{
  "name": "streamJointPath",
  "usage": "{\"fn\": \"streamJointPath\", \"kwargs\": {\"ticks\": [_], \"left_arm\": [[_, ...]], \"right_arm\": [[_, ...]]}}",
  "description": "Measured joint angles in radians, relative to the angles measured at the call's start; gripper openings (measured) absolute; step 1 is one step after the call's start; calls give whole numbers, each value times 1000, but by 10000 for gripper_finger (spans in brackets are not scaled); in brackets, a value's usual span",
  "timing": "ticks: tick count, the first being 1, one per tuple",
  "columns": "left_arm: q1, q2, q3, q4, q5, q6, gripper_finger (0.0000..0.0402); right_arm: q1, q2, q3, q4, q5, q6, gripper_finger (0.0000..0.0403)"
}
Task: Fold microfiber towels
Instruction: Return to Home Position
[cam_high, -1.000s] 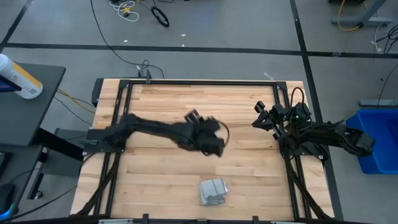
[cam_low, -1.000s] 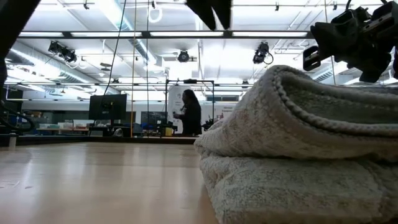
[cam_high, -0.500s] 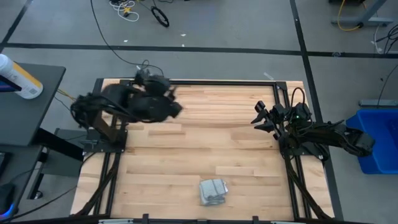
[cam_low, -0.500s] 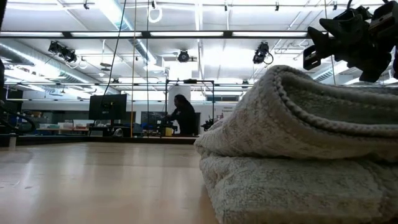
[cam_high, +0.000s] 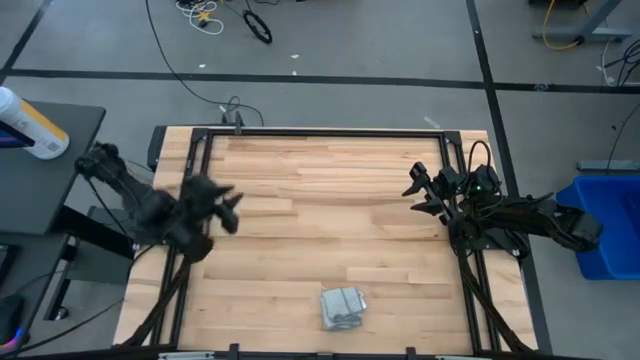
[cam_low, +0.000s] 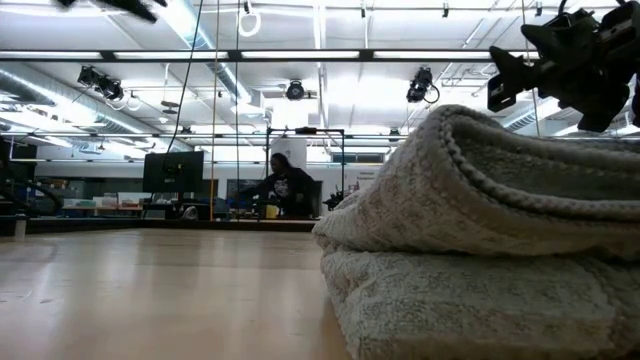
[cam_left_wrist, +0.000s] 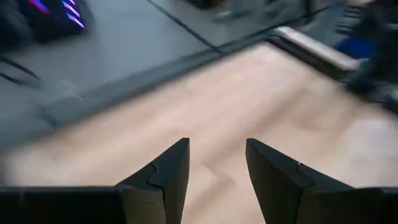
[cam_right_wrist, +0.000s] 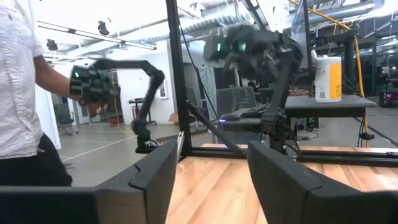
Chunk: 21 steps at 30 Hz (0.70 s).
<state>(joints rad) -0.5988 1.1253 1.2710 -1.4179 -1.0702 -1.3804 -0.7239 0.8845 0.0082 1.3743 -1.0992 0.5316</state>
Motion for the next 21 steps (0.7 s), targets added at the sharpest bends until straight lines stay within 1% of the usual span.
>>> {"fn": "streamJointPath", "kwargs": {"ticks": [1, 2, 4, 5, 6, 8, 10, 12, 14, 16, 19, 20, 21], "left_arm": [[-52, -51, -102, 79, -11, -63, 164], [-102, -97, -196, 177, -35, -89, 164], [-176, -178, -371, 427, -106, -50, 161], [-198, -208, -454, 561, -121, 9, 158], [-213, -230, -532, 693, -115, 87, 154], [-219, -266, -680, 948, -54, 262, 142], [-205, -289, -803, 1179, 38, 415, 126], [-178, -305, -908, 1349, 116, 520, 108], [-133, -314, -978, 1494, 131, 596, 92], [-75, -322, -1019, 1579, 92, 703, 77], [61, -322, -1035, 1641, -16, 857, 56], [116, -322, -1034, 1650, -15, 898, 48], [178, -324, -1034, 1649, 29, 917, 40]], "right_arm": [[0, 0, 0, 0, 0, 0, 207], [0, 0, 0, 0, 0, 0, 212], [0, 0, 0, 0, 0, 0, 223], [0, 0, 0, 0, 0, 0, 229], [0, 0, 0, 0, 0, 0, 234], [0, 0, 0, 0, 0, 0, 244], [0, 0, 0, 0, 0, 0, 255], [0, 0, 0, 0, 0, 0, 267], [0, 0, 0, 0, 1, 0, 279], [0, 0, 0, 0, 1, 0, 290], [0, 0, 0, 3, 1, 0, 306], [0, 0, 0, 3, 2, 0, 312], [0, 0, 0, 3, 2, 0, 317]]}}
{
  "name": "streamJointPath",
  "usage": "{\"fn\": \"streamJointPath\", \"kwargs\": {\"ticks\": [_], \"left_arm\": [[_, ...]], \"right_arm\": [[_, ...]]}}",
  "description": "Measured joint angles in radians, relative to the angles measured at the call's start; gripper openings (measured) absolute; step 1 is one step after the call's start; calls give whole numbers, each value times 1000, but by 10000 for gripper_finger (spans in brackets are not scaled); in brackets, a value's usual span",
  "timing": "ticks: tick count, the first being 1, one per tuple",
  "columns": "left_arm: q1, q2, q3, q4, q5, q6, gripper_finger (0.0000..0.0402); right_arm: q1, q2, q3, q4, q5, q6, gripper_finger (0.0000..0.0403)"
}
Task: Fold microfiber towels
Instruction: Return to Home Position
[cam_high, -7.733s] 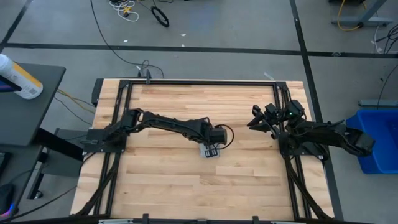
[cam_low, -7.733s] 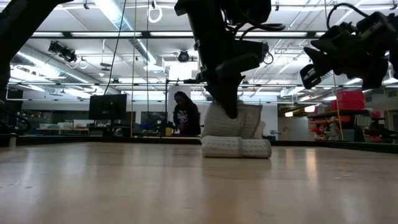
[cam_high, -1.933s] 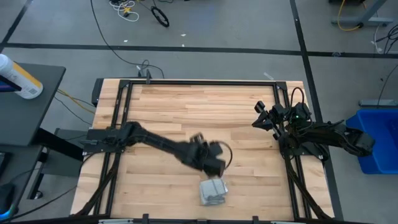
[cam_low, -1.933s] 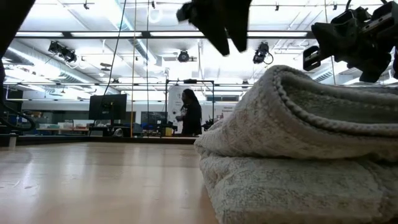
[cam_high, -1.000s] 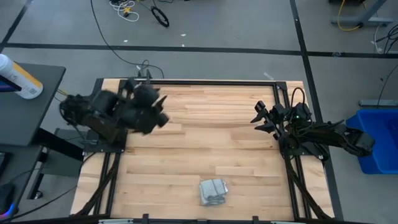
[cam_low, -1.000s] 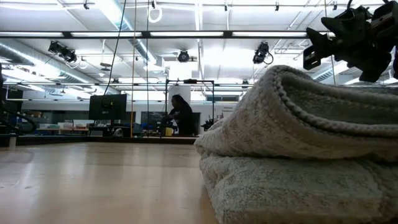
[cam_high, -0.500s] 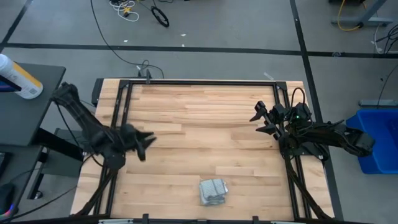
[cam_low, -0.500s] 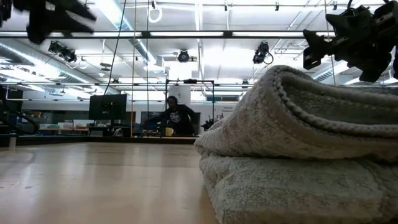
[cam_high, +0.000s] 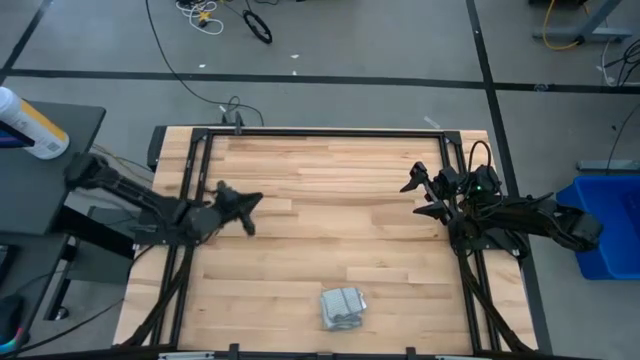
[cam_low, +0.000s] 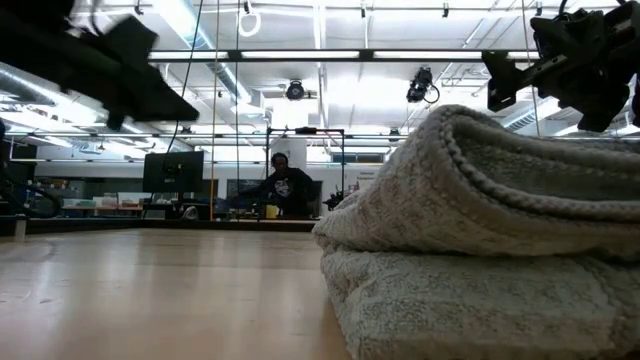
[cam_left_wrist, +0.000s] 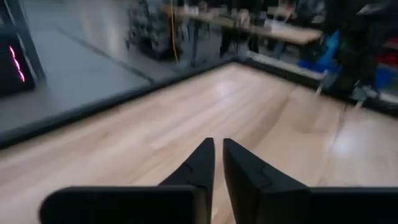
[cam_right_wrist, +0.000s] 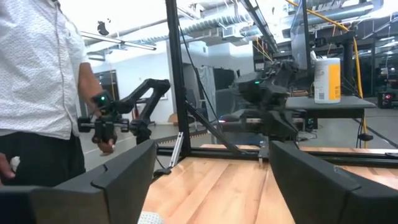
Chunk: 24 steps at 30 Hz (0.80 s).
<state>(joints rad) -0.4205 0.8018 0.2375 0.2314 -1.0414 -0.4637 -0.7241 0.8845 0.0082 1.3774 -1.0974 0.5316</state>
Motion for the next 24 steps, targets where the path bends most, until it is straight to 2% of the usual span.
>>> {"fn": "streamJointPath", "kwargs": {"ticks": [3, 5, 11, 18, 24], "left_arm": [[173, -2, 0, -3, 219, 1, 19], [247, -3, 0, 1, 302, 20, 9], [345, -15, 0, 0, 287, 134, 12], [347, -24, 0, 1, 327, 105, 44], [347, -23, 0, 4, 321, 128, 46]], "right_arm": [[0, 0, 0, 0, 1, 0, 333], [0, 0, 0, 0, 2, 0, 342], [0, 0, 0, 0, 2, 0, 360], [0, 0, 0, 0, 2, 0, 379], [0, 0, 0, 0, 2, 0, 391]]}}
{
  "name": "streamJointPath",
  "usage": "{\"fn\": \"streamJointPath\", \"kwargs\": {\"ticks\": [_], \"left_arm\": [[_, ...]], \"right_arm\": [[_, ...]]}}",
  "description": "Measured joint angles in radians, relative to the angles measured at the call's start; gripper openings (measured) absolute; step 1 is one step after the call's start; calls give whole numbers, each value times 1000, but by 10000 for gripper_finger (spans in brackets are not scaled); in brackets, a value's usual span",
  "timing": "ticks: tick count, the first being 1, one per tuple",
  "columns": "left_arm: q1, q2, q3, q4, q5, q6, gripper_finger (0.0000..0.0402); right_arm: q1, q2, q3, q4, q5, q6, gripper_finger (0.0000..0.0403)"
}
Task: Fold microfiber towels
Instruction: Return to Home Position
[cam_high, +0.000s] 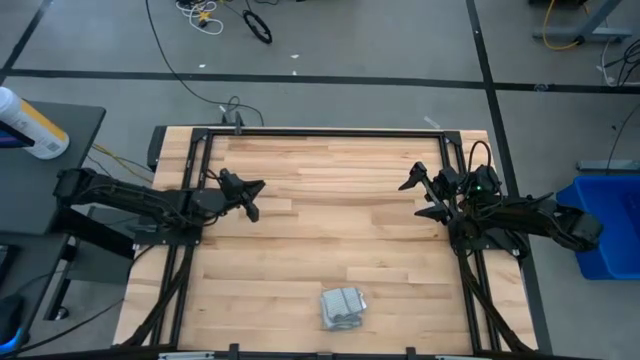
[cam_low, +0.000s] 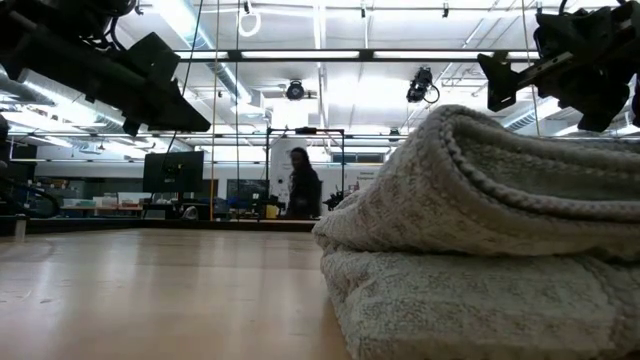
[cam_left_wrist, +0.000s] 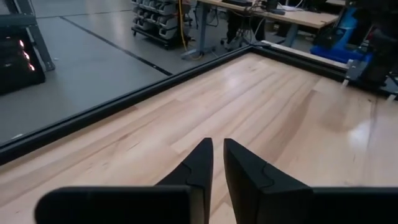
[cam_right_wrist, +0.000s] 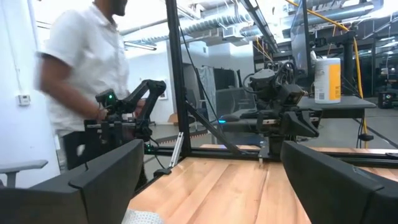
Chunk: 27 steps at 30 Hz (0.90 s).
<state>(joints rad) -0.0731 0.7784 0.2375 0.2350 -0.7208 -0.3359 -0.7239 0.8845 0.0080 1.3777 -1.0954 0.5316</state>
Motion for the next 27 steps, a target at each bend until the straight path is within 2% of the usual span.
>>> {"fn": "streamJointPath", "kwargs": {"ticks": [8, 27], "left_arm": [[0, 0, 0, 0, 1, 0, 44], [0, 0, 0, 0, 0, 0, 45]], "right_arm": [[0, 0, 0, 0, 0, 0, 375], [0, 0, 0, 0, 0, 0, 287]]}}
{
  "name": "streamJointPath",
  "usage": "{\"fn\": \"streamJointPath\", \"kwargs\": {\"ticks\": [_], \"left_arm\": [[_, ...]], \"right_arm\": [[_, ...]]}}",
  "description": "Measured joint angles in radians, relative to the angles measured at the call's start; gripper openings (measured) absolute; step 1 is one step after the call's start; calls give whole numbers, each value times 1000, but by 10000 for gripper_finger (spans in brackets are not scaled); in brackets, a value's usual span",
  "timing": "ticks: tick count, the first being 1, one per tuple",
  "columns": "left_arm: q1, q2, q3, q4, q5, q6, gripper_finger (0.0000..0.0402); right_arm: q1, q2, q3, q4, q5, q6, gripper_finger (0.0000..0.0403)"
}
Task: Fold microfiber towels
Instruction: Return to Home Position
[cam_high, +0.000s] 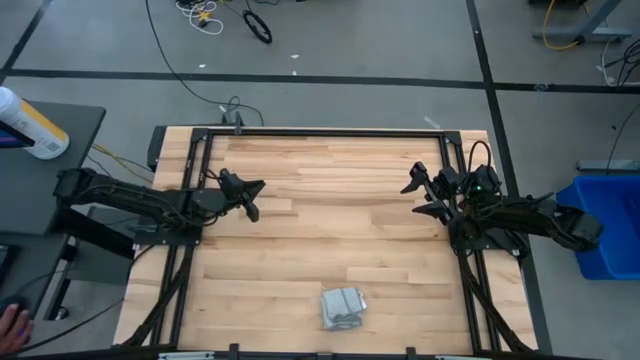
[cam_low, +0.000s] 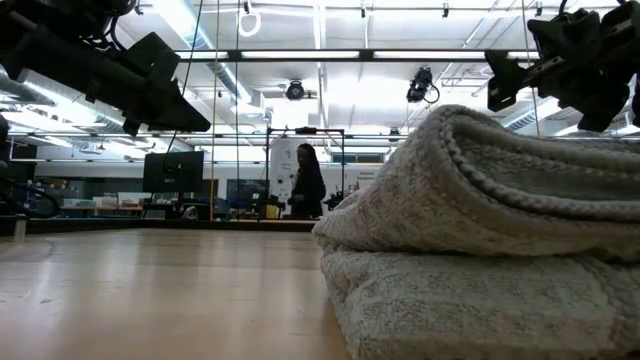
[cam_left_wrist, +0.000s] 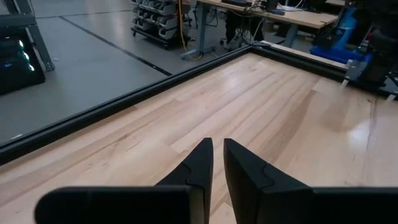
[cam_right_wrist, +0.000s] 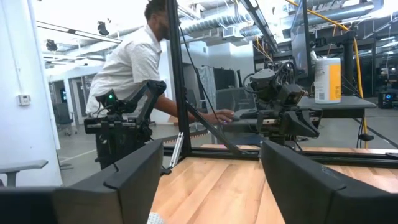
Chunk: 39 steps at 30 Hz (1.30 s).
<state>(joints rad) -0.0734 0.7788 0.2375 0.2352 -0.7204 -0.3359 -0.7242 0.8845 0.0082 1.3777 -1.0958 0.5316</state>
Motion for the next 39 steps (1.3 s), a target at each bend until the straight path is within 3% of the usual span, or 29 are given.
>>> {"fn": "streamJointPath", "kwargs": {"ticks": [39], "left_arm": [[0, 0, 0, 0, -1, 0, 46]], "right_arm": [[0, 0, 0, 0, 0, 0, 49]]}}
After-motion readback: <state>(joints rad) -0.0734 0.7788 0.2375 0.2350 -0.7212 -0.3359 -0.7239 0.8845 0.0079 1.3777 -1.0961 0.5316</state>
